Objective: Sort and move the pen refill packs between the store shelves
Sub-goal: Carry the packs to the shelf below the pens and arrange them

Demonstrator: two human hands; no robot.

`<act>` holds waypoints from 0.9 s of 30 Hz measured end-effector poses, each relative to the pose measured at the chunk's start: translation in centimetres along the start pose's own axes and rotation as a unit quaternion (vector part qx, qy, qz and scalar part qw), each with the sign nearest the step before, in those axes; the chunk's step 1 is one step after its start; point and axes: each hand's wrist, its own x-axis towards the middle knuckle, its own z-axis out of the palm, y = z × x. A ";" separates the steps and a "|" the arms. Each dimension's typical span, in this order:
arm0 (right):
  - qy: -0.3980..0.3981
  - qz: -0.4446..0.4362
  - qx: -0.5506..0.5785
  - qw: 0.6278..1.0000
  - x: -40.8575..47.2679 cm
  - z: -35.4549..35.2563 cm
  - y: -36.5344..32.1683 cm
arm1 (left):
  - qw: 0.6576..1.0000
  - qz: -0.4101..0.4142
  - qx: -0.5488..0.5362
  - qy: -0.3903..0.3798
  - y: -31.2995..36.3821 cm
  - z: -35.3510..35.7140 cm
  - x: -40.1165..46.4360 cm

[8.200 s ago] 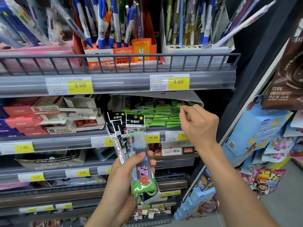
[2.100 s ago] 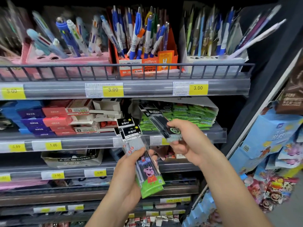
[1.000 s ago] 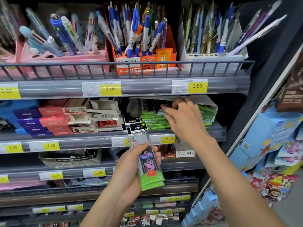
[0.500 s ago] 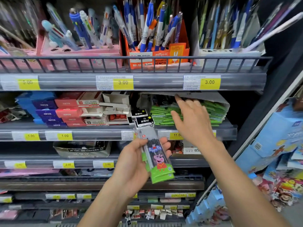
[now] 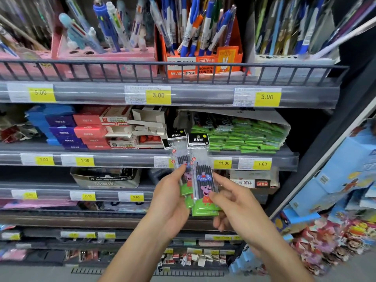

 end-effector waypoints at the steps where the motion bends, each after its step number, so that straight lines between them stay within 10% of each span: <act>1: -0.008 0.007 0.003 1.000 -0.1 0.0 -0.1 | 1.000 0.001 -0.004 -0.001 0.0 0.0 0.0; 14: -0.054 -0.074 0.152 0.984 5.0 -1.3 -5.4 | 0.996 0.002 -0.081 -0.040 1.0 -0.8 -0.1; 27: 0.156 -0.032 0.286 0.945 8.7 2.5 -4.5 | 0.992 0.058 -0.098 -0.050 2.1 1.7 3.2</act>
